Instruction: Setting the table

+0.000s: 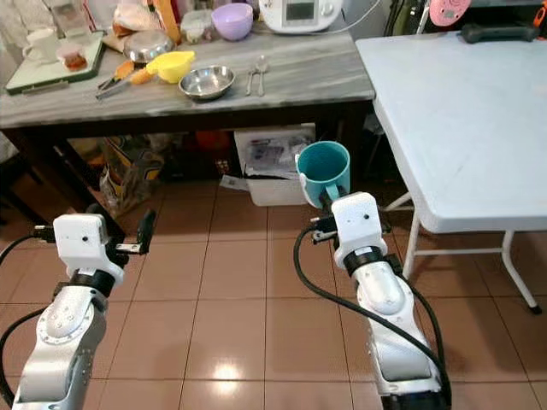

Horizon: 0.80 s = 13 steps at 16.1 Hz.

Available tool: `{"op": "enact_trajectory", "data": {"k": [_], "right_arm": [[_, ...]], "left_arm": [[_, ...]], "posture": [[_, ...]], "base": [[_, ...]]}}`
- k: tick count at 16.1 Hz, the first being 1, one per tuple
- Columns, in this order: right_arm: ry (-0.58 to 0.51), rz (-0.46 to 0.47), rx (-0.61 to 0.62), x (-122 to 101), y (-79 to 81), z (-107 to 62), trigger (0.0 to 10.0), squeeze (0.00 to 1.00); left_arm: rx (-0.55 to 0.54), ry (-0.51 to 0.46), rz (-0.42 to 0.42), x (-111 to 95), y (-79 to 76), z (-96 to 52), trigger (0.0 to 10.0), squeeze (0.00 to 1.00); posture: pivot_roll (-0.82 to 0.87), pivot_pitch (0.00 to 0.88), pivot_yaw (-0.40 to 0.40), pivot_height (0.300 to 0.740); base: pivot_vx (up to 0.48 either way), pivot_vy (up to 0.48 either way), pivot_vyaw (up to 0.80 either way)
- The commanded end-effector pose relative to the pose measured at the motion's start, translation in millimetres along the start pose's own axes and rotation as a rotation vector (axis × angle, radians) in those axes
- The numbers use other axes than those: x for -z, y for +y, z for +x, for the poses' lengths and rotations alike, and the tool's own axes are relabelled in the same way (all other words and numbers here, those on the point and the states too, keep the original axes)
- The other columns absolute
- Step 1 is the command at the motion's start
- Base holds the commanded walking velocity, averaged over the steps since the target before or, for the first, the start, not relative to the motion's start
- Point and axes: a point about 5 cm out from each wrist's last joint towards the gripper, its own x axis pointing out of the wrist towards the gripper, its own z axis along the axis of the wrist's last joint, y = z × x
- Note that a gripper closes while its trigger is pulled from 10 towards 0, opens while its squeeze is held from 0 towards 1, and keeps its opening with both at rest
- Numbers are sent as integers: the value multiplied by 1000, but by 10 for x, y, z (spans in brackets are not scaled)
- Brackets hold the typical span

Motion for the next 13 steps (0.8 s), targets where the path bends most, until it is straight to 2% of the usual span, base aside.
{"op": "enact_trajectory", "data": {"k": [1,6,10,13], "right_arm": [[-33,-2,-8,-64,18,22,10000,0],[-32,3,-8,-62,24,43,10000,0],[-32,7,-13,-57,45,45,10000,0],[-31,6,-13,-50,39,44,10000,0]], "left_arm": [[-1,1,1,9,35,-18,10000,0],[4,5,-5,24,4,-32,10000,0],[7,9,-6,37,-7,-49,10000,0],[7,12,-7,42,-12,-52,10000,0]], "posture": [[-252,87,100,740],[-249,82,102,740],[-247,84,100,740],[-246,86,101,740]], "base": [[337,0,0],[341,0,0],[340,0,-423],[342,0,0]]}}
